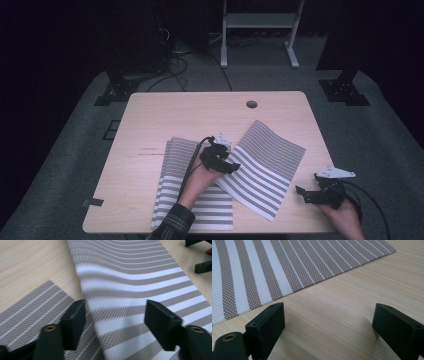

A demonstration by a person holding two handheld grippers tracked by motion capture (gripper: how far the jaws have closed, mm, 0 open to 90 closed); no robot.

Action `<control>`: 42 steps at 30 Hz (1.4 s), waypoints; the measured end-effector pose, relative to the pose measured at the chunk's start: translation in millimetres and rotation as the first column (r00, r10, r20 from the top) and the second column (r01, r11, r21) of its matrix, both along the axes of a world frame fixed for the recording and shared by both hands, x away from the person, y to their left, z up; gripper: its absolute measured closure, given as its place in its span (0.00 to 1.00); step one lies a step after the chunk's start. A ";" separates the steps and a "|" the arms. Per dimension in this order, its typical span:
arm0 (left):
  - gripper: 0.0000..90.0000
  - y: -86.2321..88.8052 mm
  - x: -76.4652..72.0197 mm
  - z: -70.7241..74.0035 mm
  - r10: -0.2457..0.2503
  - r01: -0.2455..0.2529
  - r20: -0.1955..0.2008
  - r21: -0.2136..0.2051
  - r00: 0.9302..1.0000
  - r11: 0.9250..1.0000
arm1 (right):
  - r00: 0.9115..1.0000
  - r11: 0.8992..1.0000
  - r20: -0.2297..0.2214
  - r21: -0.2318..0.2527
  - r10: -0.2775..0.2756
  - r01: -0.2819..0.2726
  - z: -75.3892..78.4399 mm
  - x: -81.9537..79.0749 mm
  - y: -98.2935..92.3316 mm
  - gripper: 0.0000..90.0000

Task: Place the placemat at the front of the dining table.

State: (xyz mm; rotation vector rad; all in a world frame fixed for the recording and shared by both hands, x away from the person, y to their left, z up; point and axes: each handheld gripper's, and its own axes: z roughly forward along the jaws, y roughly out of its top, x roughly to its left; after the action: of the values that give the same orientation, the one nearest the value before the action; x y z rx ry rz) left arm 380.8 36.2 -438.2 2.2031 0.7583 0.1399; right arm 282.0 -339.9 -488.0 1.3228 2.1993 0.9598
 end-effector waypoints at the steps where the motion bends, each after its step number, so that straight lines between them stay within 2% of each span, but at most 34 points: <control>1: 0.30 4.1 -0.4 0.5 0.004 -0.004 0.002 -0.001 1.000 1.000 | 1.000 1.000 0.000 0.000 0.000 0.000 0.0 0.0 0.0 0.11; 5: 0.22 20.5 -3.3 3.1 0.025 -0.025 0.001 0.001 1.000 1.000 | 1.000 1.000 0.000 0.000 0.000 0.000 0.0 0.0 0.0 0.11; 10: 0.19 41.7 -8.3 5.0 0.048 -0.048 0.018 -0.020 0.999 0.999 | 1.000 1.000 0.000 0.000 0.000 0.000 0.0 0.0 0.0 0.11; 12: 0.12 50.1 -10.8 4.3 0.063 -0.062 0.028 -0.008 0.998 0.998 | 1.000 1.000 0.000 0.000 0.000 0.000 0.0 0.0 0.0 0.11; 18: 0.02 69.2 -17.9 -0.6 0.061 -0.062 0.036 0.022 0.997 0.998 | 1.000 1.000 0.000 0.000 0.000 0.000 0.0 0.0 0.0 0.11; 21: 0.00 76.2 -22.5 -6.1 0.053 -0.054 0.040 0.021 0.998 0.998 | 1.000 1.000 0.000 0.000 0.000 0.000 0.0 0.0 0.0 0.11; 23: 0.00 79.1 -25.9 -9.2 0.047 -0.048 0.043 0.032 0.998 0.998 | 1.000 1.000 0.000 -0.001 0.000 0.000 0.0 0.0 0.0 0.11; 30: 0.00 88.6 -38.2 -20.9 -0.001 -0.005 0.060 0.113 0.998 0.994 | 1.000 1.000 0.000 -0.001 0.000 0.000 0.0 0.0 -0.1 0.11; 34: 0.00 92.5 -41.9 -26.9 -0.002 -0.006 0.068 0.120 0.998 0.993 | 1.000 1.000 -0.001 0.000 0.000 0.000 0.0 0.0 0.0 0.11; 37: 0.00 92.5 -42.0 -34.7 -0.009 0.002 0.056 0.131 0.998 0.991 | 1.000 1.000 -0.001 0.001 0.000 0.000 0.1 -0.9 0.1 0.11; 40: 0.00 90.7 -43.9 -38.2 -0.015 0.003 0.079 0.155 0.997 0.988 | 1.000 1.000 -0.001 0.001 0.006 -0.006 0.1 -2.3 -0.3 0.11; 42: 0.00 91.2 -44.6 -39.1 -0.014 0.001 0.086 0.148 0.996 0.989 | 1.000 1.000 -0.010 -0.003 0.014 -0.014 1.0 -3.0 -0.4 0.11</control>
State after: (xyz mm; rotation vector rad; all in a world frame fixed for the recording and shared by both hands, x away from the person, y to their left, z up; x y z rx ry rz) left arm 336.2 127.3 -477.3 2.3229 0.7113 0.2951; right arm 279.0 -340.3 -487.0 1.3152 2.2196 0.9570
